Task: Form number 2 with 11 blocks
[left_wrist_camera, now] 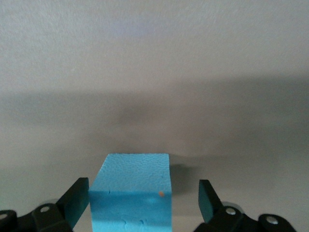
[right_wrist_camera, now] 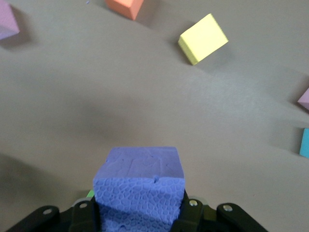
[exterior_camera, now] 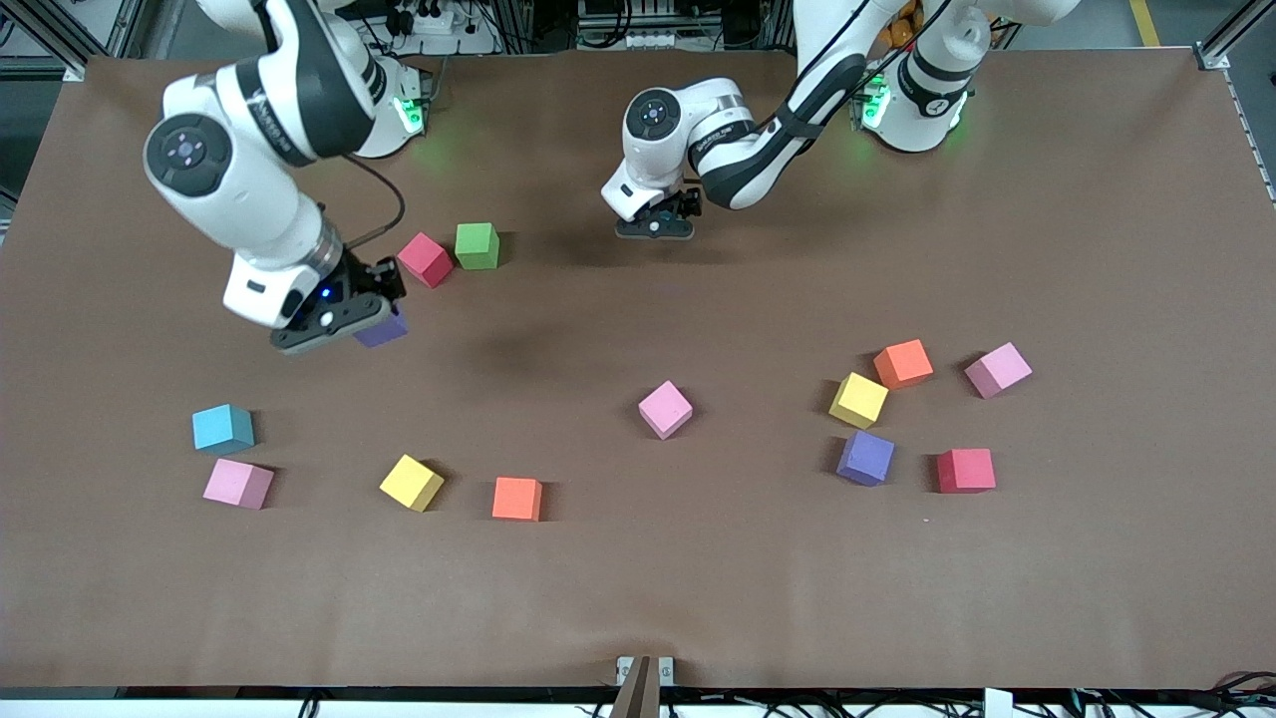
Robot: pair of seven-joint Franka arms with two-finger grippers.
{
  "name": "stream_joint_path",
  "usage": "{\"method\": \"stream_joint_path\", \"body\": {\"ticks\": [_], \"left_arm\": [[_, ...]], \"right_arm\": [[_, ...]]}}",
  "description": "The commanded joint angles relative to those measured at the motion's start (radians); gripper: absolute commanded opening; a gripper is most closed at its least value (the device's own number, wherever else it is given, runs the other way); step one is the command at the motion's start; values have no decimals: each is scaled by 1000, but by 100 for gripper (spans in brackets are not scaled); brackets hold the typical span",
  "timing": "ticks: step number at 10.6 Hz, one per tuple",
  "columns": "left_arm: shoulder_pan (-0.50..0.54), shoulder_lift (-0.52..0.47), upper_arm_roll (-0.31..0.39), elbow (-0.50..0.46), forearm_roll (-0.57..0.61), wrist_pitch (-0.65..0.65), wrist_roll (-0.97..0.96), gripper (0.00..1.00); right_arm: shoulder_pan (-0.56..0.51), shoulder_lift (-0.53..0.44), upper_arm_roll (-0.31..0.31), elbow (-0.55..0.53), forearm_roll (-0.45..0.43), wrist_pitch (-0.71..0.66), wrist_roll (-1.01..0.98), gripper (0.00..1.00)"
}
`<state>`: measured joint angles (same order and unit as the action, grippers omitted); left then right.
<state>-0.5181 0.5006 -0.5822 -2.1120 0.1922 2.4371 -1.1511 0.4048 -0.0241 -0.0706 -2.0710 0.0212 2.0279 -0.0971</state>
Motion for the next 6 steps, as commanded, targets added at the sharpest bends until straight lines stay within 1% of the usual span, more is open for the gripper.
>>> {"method": "stream_joint_path", "body": {"ticks": [1,3,4,5,6], "left_arm": [[15,-97,15,-5,-20,-72,-8,100],[47,-151,60,3,-20,-73,-7,100],[88,-160,79,21,-10,-72,14,100],[113,-163,114,45,-7,-72,74,100],[145,-163,143,64,-7,-73,150,100]], "right_arm": [[125,-108,-98,-102,6,8,-35,40],[225,-119,-123,-118,6,8,-61,39],[291,-119,-124,-127,5,14,-64,39],[352,-117,-126,-133,5,18,-64,39],[385,-115,-124,-135,5,17,-68,39]]}}
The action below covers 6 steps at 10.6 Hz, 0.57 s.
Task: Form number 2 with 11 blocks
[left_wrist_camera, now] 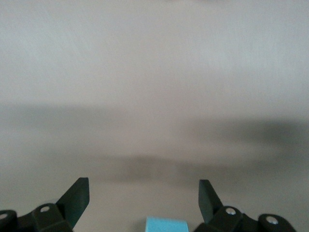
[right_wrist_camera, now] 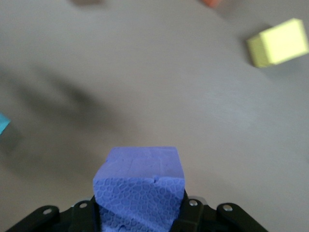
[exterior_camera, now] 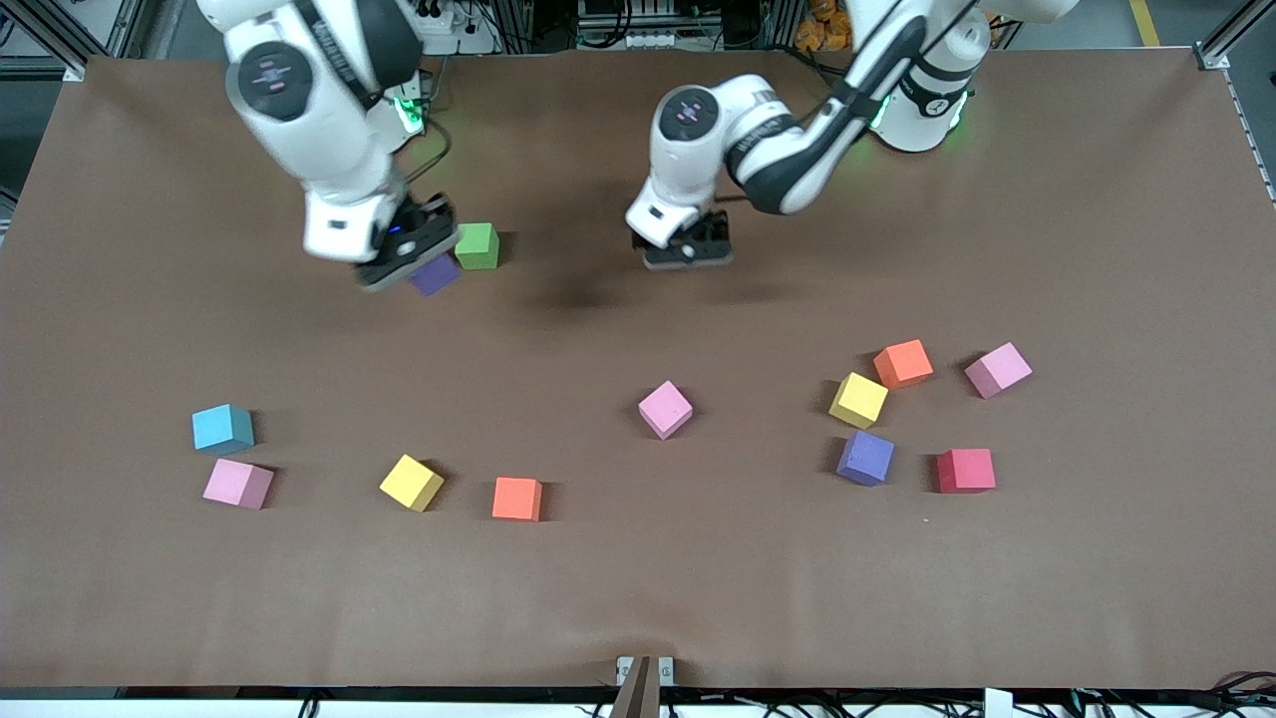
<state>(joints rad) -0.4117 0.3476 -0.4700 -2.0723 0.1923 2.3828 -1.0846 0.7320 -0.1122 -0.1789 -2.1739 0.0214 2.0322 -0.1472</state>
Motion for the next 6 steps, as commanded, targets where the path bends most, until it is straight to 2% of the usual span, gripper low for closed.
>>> {"method": "stream_joint_path", "body": {"ticks": [1,2,6], "left_arm": [[53,-10,78,27,-5,-19,157,100],[68,-9,126,35,-5,-19,281,100],[125,2,230,80,-8,-17,642,100]], "right_arm": [[88,-20,-14,-33,5,14,-47,39],[124,-5,-14,-32,5,14,-98,39],[266,92,-14,-30,-1,42,-178,39]]}}
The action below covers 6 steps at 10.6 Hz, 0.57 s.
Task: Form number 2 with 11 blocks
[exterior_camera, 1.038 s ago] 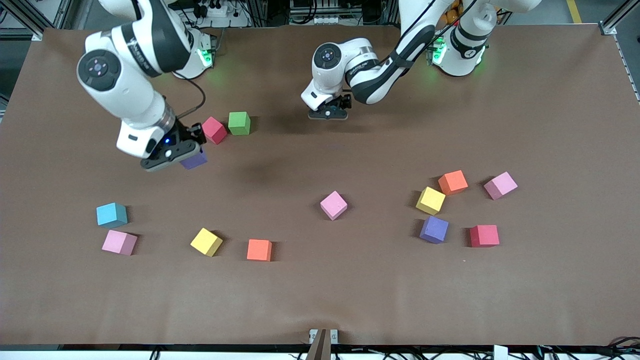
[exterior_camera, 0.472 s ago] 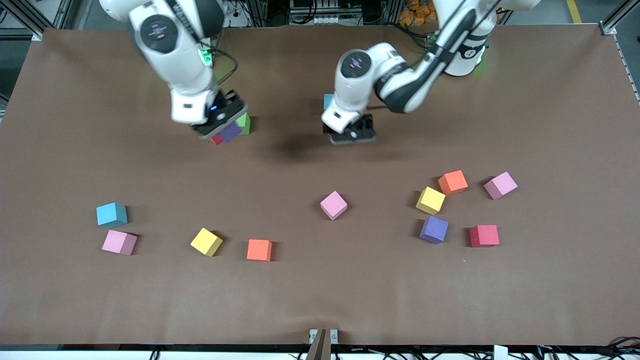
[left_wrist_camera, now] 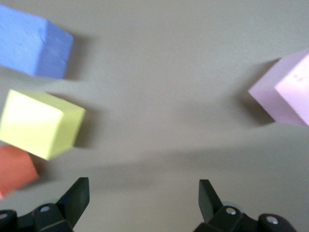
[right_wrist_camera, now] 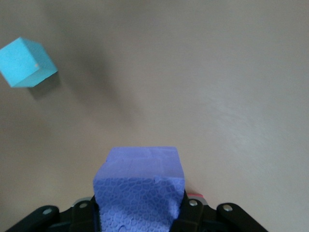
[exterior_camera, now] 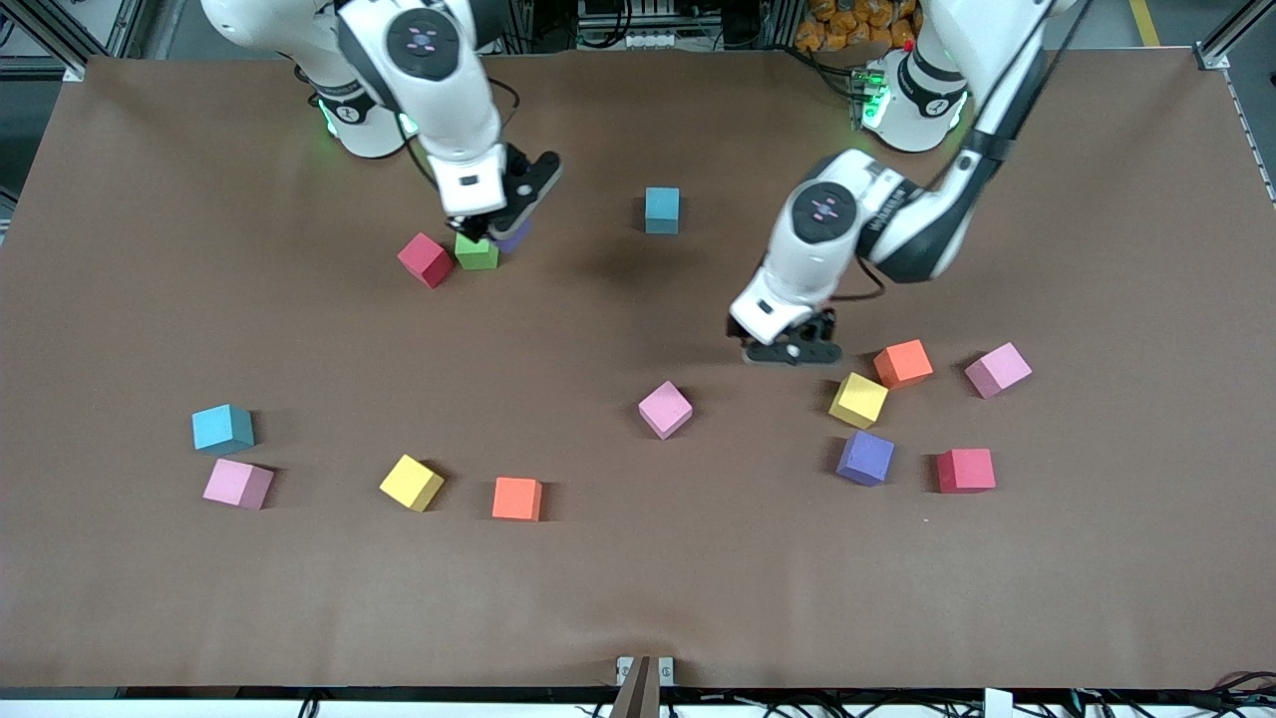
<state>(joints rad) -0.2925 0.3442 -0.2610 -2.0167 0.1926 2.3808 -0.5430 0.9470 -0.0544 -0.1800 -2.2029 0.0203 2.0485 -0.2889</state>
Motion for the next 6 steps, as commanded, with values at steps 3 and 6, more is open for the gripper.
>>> {"method": "stream_joint_path", "body": {"ticks": [3,6], "left_arm": [[70,30,34,32,-21,-15,332,100],[76,50,54,32,-18,-12,411,100]], "right_arm": [[111,140,-9,-3,1,163,-171,39],[186,229,-7,-3,3,260,-171,39]]}}
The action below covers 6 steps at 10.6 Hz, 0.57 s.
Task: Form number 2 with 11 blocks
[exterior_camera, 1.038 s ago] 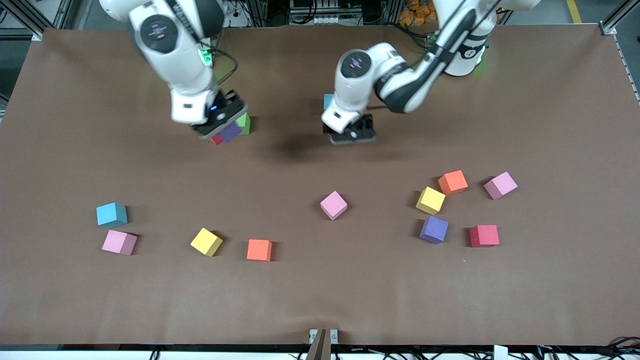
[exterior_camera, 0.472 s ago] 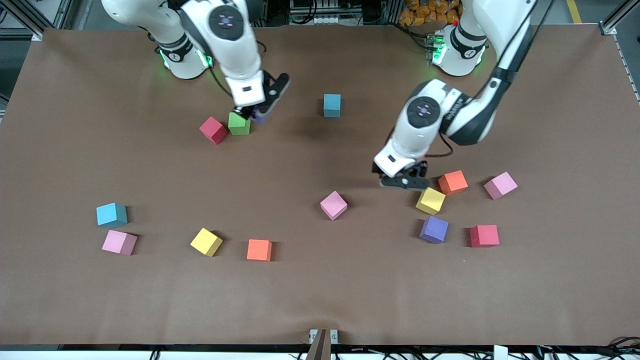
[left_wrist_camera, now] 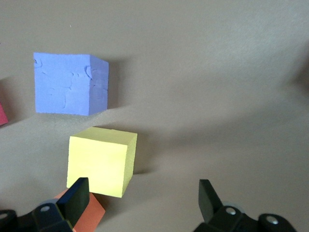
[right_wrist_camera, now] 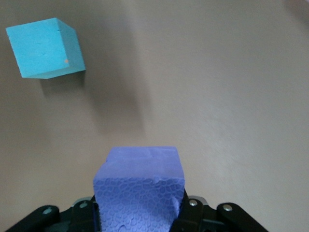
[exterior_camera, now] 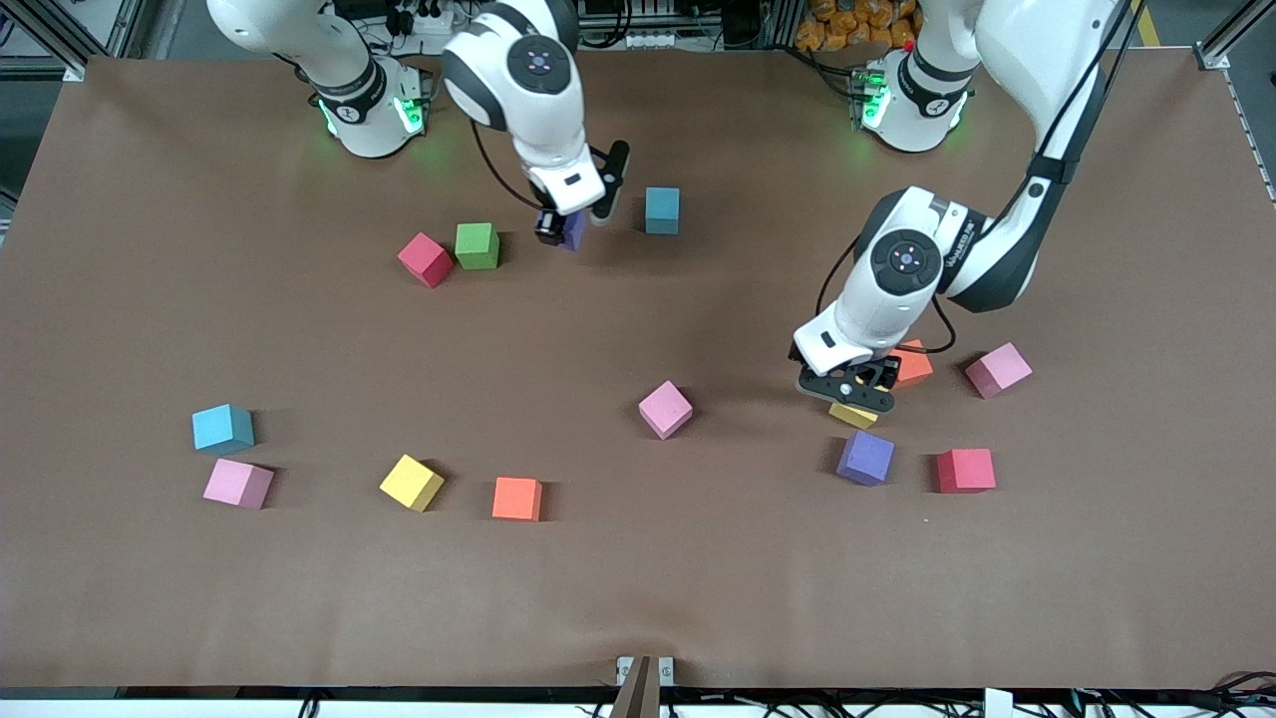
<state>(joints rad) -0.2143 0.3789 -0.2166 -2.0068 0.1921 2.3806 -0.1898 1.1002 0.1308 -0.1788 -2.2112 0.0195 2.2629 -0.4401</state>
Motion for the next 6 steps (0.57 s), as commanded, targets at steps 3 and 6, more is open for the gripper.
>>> {"method": "stream_joint_path", "body": {"ticks": [3,6], "left_arm": [[-2,18,52,20,-19,-12,173,100],[-1,29,75,22,-20,-6,176,100]], "right_arm": [[90,131,-4,7,10,131,-19,39],[115,176,21,14,11,167,-8,39]]}}
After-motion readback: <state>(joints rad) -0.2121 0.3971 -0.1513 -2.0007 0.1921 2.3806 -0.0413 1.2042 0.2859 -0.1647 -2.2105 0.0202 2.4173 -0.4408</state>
